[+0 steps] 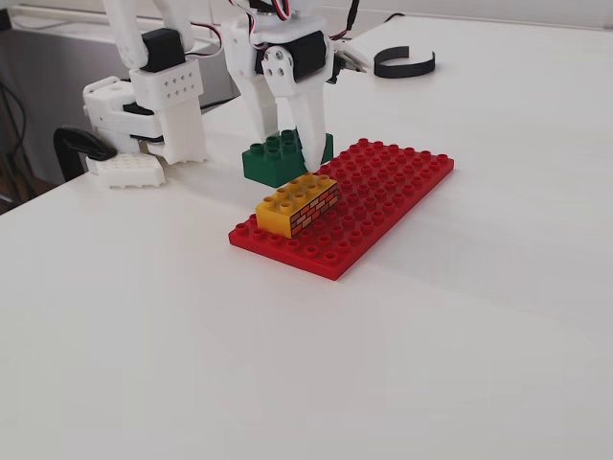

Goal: Grab the loose lego brick and stack it on top of the fixed one.

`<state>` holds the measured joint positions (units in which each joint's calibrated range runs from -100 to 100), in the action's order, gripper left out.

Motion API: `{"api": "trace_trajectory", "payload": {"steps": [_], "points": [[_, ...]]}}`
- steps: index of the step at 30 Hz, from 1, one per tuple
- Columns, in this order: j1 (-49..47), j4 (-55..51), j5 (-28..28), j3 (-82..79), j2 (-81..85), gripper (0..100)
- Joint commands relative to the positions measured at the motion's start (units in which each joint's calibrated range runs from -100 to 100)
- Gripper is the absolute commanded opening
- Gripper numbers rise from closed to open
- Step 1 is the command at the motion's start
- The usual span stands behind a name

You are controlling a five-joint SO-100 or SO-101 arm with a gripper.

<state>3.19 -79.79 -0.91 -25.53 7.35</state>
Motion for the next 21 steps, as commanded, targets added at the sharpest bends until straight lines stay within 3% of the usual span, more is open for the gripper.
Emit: {"api": "trace_trajectory", "payload": {"steps": [1,21], "points": [[-0.4,3.2,-0.2,-2.1,1.8,7],[-0.3,10.9,-0.1,-9.0,1.0,7]]}}
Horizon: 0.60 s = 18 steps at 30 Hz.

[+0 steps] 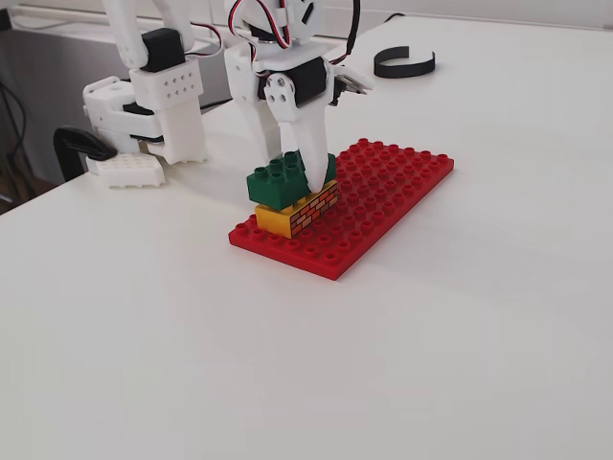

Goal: Grab the loose lego brick and stack it on top of the fixed one.

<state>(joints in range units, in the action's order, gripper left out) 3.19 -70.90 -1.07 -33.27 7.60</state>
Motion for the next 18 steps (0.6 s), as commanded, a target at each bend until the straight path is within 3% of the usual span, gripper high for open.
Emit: {"api": "trace_trajectory", "payload": {"steps": [1,18], "points": [[-0.3,2.4,0.0,-1.3,0.7,7],[-5.4,2.3,0.0,-1.3,0.7,7]]}}
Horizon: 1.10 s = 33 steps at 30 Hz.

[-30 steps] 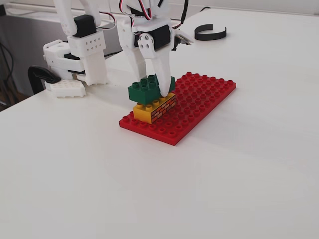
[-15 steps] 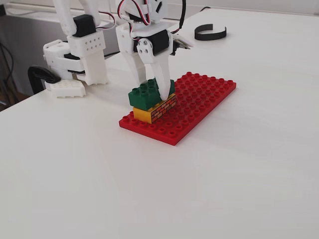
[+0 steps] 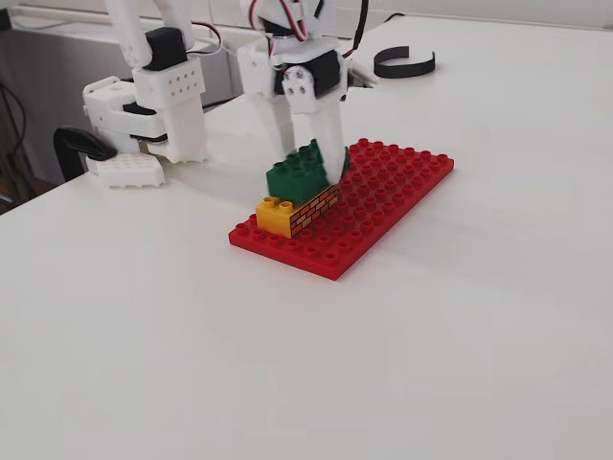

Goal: Grab the loose lego brick and stack it on top of the fixed one.

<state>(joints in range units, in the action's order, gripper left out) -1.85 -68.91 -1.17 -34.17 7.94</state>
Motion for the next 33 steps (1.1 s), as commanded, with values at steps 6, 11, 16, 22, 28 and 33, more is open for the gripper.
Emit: {"api": "trace_trajectory", "payload": {"steps": [6,11,16,22,28,33], "points": [[0.1,-0.2,0.1,-0.6,0.4,7],[3.1,-0.5,0.1,-0.5,0.4,7],[4.7,-1.0,-1.1,-1.3,1.0,7],[4.5,-0.7,-1.2,-2.8,1.1,7],[5.1,-0.7,-2.3,-3.7,1.2,7],[6.0,-0.3,-2.3,-4.1,1.1,7]]}}
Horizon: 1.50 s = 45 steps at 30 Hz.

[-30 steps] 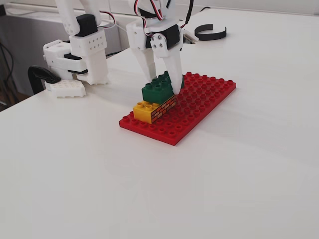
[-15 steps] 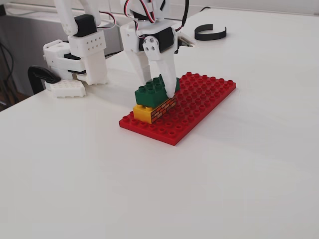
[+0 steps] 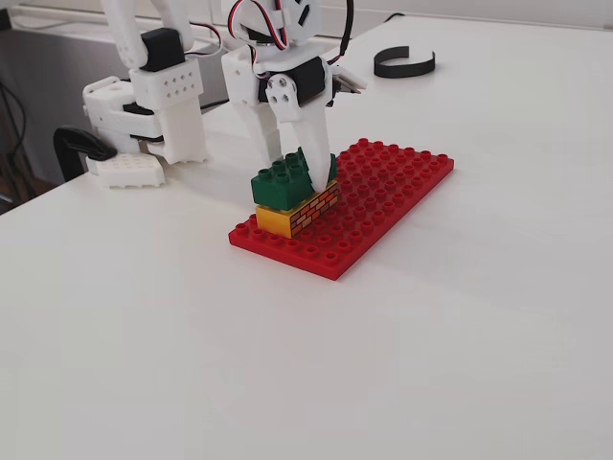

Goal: Grab the loose lego brick and stack it on top of the fixed one.

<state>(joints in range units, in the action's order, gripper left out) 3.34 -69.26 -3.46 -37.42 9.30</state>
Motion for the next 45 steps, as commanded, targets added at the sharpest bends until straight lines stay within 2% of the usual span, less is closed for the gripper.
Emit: {"api": "trace_trajectory", "payload": {"steps": [1,9,16,20,32,39,45], "points": [[0.8,0.0,0.0,-1.0,-0.2,7],[0.7,0.0,0.0,-1.0,-0.2,9],[0.3,-0.1,-0.9,-0.8,-0.2,36],[0.5,-0.9,-0.9,-0.1,-0.1,45],[0.9,-1.3,-0.7,2.6,-0.1,46],[0.7,-7.4,-0.8,9.1,-0.1,46],[0.8,-7.9,-0.8,9.2,-0.1,46]]}}
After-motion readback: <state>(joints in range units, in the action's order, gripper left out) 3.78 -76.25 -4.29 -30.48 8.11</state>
